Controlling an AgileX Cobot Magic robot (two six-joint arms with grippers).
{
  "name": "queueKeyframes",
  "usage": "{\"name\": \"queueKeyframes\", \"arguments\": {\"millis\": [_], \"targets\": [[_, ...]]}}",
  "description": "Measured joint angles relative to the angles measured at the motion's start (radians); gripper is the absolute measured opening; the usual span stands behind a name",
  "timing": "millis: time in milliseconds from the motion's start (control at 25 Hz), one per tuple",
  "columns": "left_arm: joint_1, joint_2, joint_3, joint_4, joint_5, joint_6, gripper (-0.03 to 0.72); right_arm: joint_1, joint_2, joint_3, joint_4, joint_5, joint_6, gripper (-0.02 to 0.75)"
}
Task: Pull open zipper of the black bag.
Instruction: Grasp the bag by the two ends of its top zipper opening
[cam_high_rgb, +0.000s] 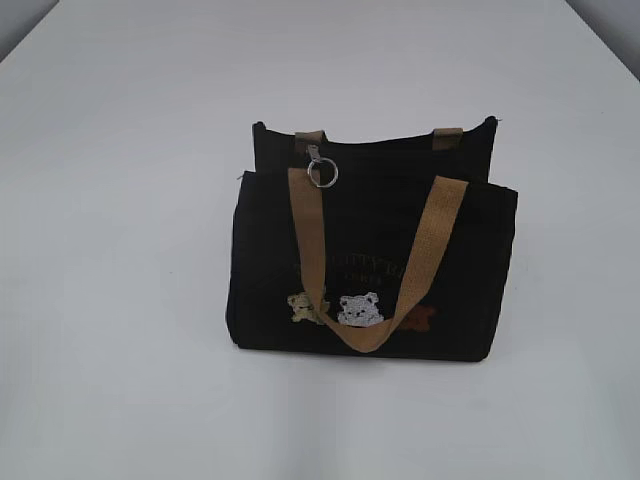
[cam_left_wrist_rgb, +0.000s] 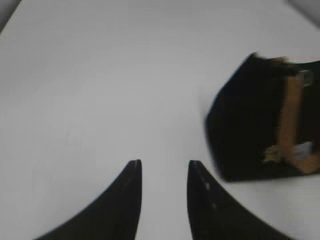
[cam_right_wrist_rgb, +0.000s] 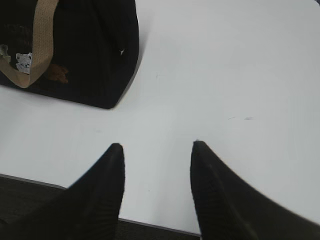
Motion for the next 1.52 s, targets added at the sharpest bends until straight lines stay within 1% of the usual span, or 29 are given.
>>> {"name": "queueKeyframes", "arguments": {"millis": [80,120,160,240,280,320,360,400,440,480,560,720,880,1000,1120,1200,1280,1320,1360,1400,1480,1520], "targets": [[0.0,0.092,0.007,-0.229,-0.142,0.297,0.265,0.0,0.0,0.0,0.0,0.0,0.0,0.344],[0.0,0.16,0.019,-0.392,-0.239,0.512,0.297,0.0,0.0,0.0,0.0,0.0,0.0,0.344],[0.0,0.243,0.036,-0.566,-0.296,0.746,0.328,0.0,0.0,0.0,0.0,0.0,0.0,0.344],[0.0,0.424,0.064,-0.898,-0.323,1.141,0.37,0.0,0.0,0.0,0.0,-0.001,0.001,0.344],[0.0,0.533,0.067,-1.022,-0.306,1.394,0.389,0.0,0.0,0.0,0.0,-0.001,0.001,0.344],[0.0,0.643,0.068,-1.159,-0.284,1.593,0.398,0.0,0.0,0.0,0.0,-0.001,0.001,0.344],[0.0,0.738,0.065,-1.273,-0.264,1.741,0.403,0.0,0.0,0.0,0.0,-0.001,0.001,0.344],[-0.001,0.861,0.054,-1.344,-0.232,1.89,0.407,0.0,0.0,0.0,0.0,-0.001,0.001,0.344],[-0.005,0.954,0.044,-1.408,-0.216,1.999,0.41,0.0,0.0,0.0,0.0,-0.001,0.001,0.344],[-0.01,1.023,0.025,-1.452,-0.205,2.059,0.411,0.0,0.0,0.0,0.0,-0.001,0.0,0.344],[-0.032,1.171,-0.017,-1.491,-0.186,2.13,0.413,0.0,0.0,0.0,0.001,-0.001,0.0,0.344],[-0.103,1.378,-0.093,-1.509,-0.179,2.181,0.414,0.0,0.0,0.0,0.003,-0.002,0.0,0.344],[-0.171,1.513,-0.15,-1.512,-0.181,2.222,0.419,0.0,0.0,0.0,0.021,-0.003,0.001,0.344],[-0.21,1.6,-0.201,-1.532,-0.187,2.238,0.422,0.0,0.0,0.0,0.058,-0.004,-0.019,0.344],[-0.24,1.675,-0.254,-1.545,-0.197,2.242,0.415,0.0,0.058,-0.005,0.136,-0.008,-0.134,0.344],[-0.263,1.714,-0.277,-1.55,-0.202,2.243,0.332,0.0,0.166,-0.013,0.251,-0.062,-0.282,0.344],[-0.286,1.728,-0.281,-1.551,-0.209,2.244,0.152,0.0,0.299,-0.016,0.431,-0.205,-0.47,0.344],[-0.293,1.73,-0.282,-1.551,-0.211,2.244,0.088,0.0,0.402,-0.02,0.578,-0.273,-0.611,0.344],[-0.297,1.731,-0.282,-1.553,-0.213,2.244,0.061,0.0,0.483,-0.026,0.685,-0.316,-0.723,0.344],[-0.298,1.731,-0.283,-1.555,-0.217,2.244,0.062,0.001,0.586,-0.038,0.786,-0.349,-0.865,0.344],[-0.299,1.731,-0.285,-1.556,-0.221,2.244,0.062,0.006,0.787,-0.071,0.994,-0.364,-1.113,0.344],[-0.299,1.732,-0.286,-1.556,-0.222,2.244,0.062,0.02,0.894,-0.1,1.056,-0.375,-1.223,0.344]]}}
